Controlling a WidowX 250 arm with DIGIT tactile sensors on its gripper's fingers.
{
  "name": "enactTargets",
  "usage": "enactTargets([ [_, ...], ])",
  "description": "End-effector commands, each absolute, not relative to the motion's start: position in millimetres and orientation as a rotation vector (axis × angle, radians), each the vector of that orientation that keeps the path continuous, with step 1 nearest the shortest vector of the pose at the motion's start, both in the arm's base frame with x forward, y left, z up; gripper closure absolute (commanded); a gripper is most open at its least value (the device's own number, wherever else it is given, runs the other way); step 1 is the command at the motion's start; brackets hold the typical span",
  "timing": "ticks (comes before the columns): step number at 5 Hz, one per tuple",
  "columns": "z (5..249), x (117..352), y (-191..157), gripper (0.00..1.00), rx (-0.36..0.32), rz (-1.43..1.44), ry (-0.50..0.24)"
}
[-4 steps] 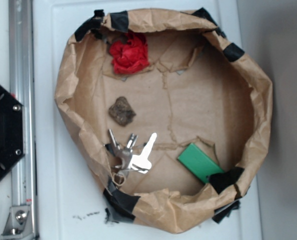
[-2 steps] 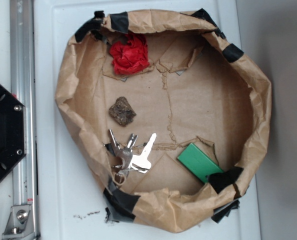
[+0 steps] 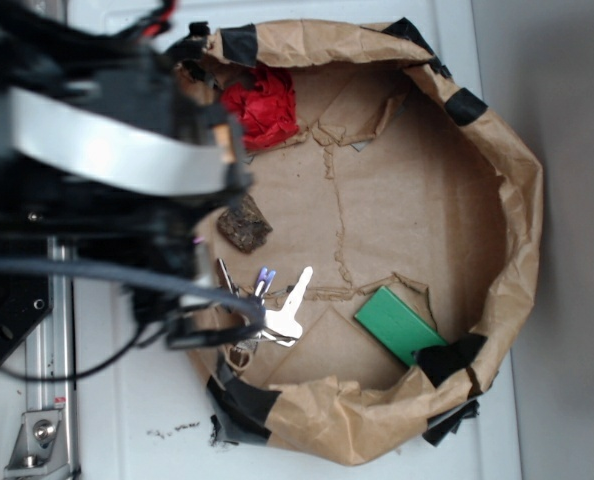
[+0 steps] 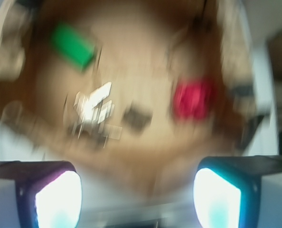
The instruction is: Grab the green block.
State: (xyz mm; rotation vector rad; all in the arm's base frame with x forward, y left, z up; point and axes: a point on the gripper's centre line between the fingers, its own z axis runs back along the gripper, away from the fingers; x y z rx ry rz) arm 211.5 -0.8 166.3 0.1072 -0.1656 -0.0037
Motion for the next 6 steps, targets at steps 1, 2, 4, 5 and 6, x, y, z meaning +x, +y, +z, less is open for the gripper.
enactTargets([
  [1,132.3,280.3,-22.7,0.0,0.096,-0.404,-0.267],
  [2,96.1,288.0,-50.3,0.0,0.175,-0.591,-0.301],
  [4,46.8,312.9,-76.8,0.0,0.149,-0.758,-0.321],
  [5,41.0,316.6,-76.9,0.0,0.098,-0.812,-0.367],
  [6,45.5,321.9,-71.9,0.0,0.0,-0.883,-0.402],
])
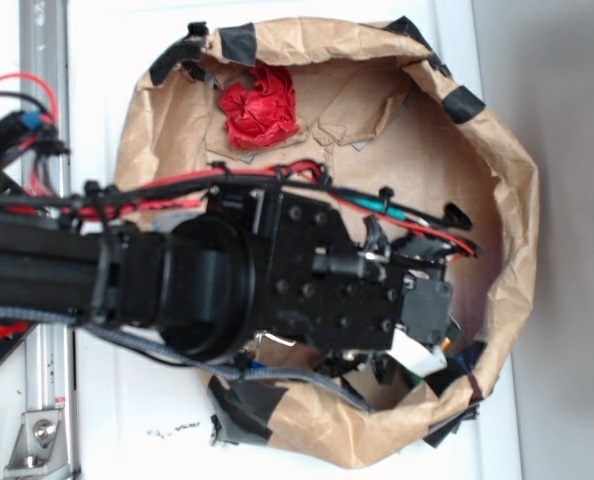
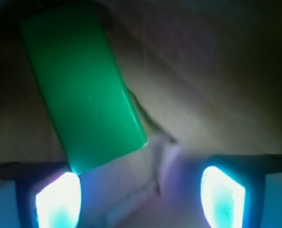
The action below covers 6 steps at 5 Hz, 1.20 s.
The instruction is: Grab the green block.
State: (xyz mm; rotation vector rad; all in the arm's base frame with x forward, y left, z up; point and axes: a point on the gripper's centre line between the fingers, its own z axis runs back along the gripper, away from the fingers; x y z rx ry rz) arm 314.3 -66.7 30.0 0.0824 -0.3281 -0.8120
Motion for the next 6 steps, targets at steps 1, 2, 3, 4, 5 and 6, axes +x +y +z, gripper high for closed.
enactTargets([
  [1,54.7,326.1,-69.4,0.0,0.019,-0.887,-0.398],
  [2,58.6,325.4,-64.5,0.0,0.046,-0.899,-0.424],
  [3,59.2,322.2,-67.1,0.0,0.037,-0.972,-0.432],
  [4,70.4,309.0,-67.3,0.0,0.024,-1.038,-0.377],
  [5,72.0,312.2,-61.9,0.0,0.117,-0.835,-0.085],
  [6,71.8,310.1,-52.5,0.0,0.108,-0.704,-0.034],
])
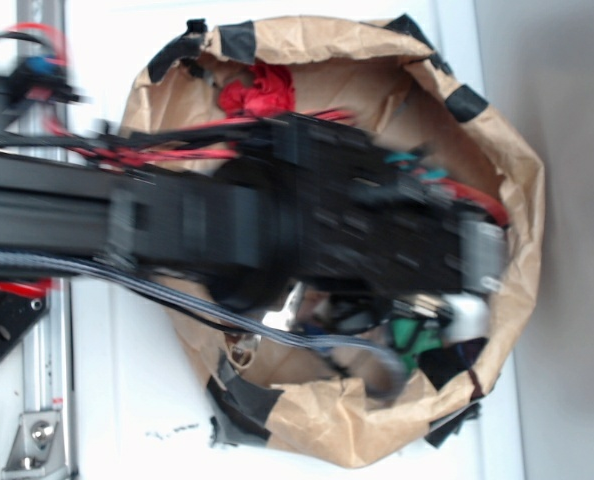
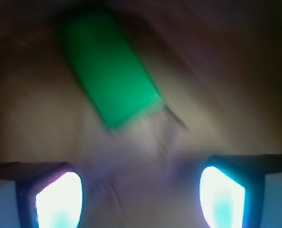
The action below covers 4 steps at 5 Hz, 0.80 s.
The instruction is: Grab the green block.
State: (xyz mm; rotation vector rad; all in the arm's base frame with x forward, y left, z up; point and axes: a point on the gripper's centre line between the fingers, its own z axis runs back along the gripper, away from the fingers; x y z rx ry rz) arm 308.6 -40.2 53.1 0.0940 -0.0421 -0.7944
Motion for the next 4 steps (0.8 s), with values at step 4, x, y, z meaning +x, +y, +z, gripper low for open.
enactTargets([
  [4,81.4,291.7,-90.5,0.0,0.033,-0.913,-0.222],
])
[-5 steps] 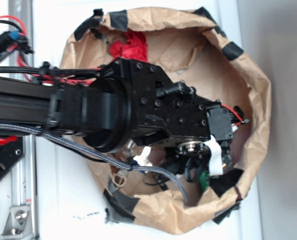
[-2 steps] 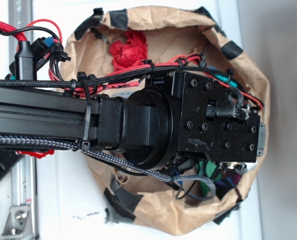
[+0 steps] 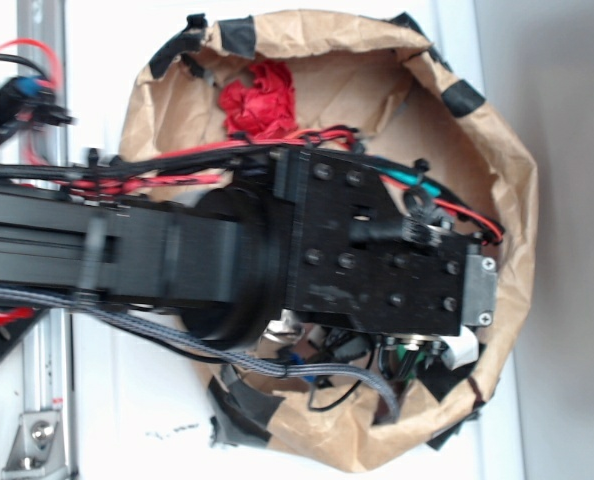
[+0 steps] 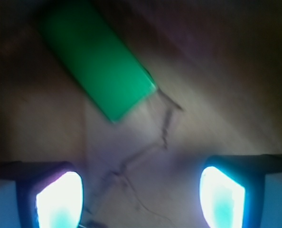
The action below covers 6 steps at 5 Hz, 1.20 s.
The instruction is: Grab the green block.
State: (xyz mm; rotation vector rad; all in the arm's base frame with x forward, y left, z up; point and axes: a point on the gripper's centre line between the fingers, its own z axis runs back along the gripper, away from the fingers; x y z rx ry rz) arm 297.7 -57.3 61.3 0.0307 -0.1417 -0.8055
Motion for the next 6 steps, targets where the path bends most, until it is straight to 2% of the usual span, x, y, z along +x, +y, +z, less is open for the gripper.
enactTargets([
  [1,80.1,280.2,-108.9,0.0,0.056,-1.014,-0.274],
  [2,65.1,285.4,-105.3,0.0,0.084,-1.094,-0.409],
  [3,54.4,296.3,-108.3,0.0,0.113,-1.107,-0.37],
  [4,52.1,300.3,-103.5,0.0,0.131,-1.08,-0.382],
  [6,51.5,321.1,-95.3,0.0,0.108,-1.051,-0.341],
])
